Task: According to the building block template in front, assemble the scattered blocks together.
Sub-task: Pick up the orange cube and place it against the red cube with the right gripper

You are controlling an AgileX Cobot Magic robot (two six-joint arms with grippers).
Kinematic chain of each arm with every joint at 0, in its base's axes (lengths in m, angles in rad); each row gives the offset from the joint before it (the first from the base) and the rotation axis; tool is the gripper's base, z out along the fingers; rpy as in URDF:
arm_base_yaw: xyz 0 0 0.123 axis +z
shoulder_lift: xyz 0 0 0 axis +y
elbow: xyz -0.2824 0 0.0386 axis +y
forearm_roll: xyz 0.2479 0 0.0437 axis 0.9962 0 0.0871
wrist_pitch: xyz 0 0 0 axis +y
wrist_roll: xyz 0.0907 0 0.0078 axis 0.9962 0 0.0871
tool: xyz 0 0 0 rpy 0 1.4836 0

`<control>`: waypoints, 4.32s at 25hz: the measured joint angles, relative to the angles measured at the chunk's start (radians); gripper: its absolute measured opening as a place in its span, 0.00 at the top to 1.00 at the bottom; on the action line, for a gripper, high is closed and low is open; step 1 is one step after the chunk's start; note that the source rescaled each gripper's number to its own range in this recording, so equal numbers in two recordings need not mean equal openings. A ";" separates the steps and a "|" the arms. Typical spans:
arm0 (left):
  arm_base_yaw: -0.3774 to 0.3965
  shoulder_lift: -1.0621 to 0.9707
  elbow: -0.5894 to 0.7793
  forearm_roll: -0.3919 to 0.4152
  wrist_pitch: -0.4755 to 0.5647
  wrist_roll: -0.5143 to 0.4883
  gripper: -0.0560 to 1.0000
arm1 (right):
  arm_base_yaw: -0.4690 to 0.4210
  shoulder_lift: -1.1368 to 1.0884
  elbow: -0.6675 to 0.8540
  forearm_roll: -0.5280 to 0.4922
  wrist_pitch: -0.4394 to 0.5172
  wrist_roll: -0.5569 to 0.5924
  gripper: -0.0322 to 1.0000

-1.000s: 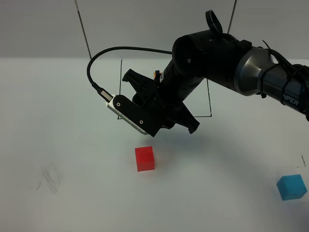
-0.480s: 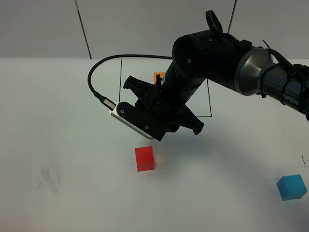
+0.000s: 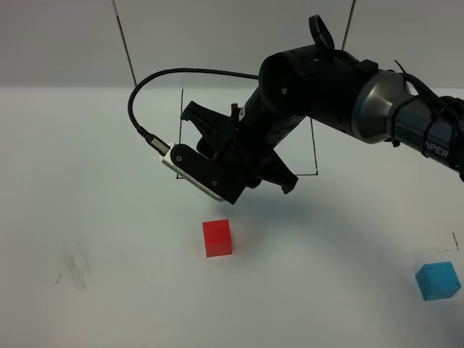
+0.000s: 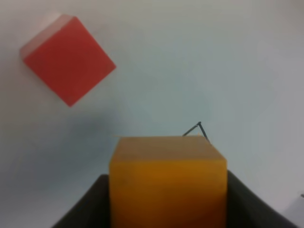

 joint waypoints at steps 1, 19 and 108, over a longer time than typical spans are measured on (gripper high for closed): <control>0.000 0.000 0.000 0.000 0.000 0.000 0.94 | 0.000 0.000 0.000 -0.003 -0.008 0.000 0.47; 0.000 0.000 0.000 0.000 0.000 0.000 0.94 | 0.049 0.207 -0.318 -0.273 0.287 0.000 0.47; 0.000 0.000 0.000 0.000 0.000 0.000 0.94 | 0.081 0.410 -0.518 -0.293 0.401 0.000 0.47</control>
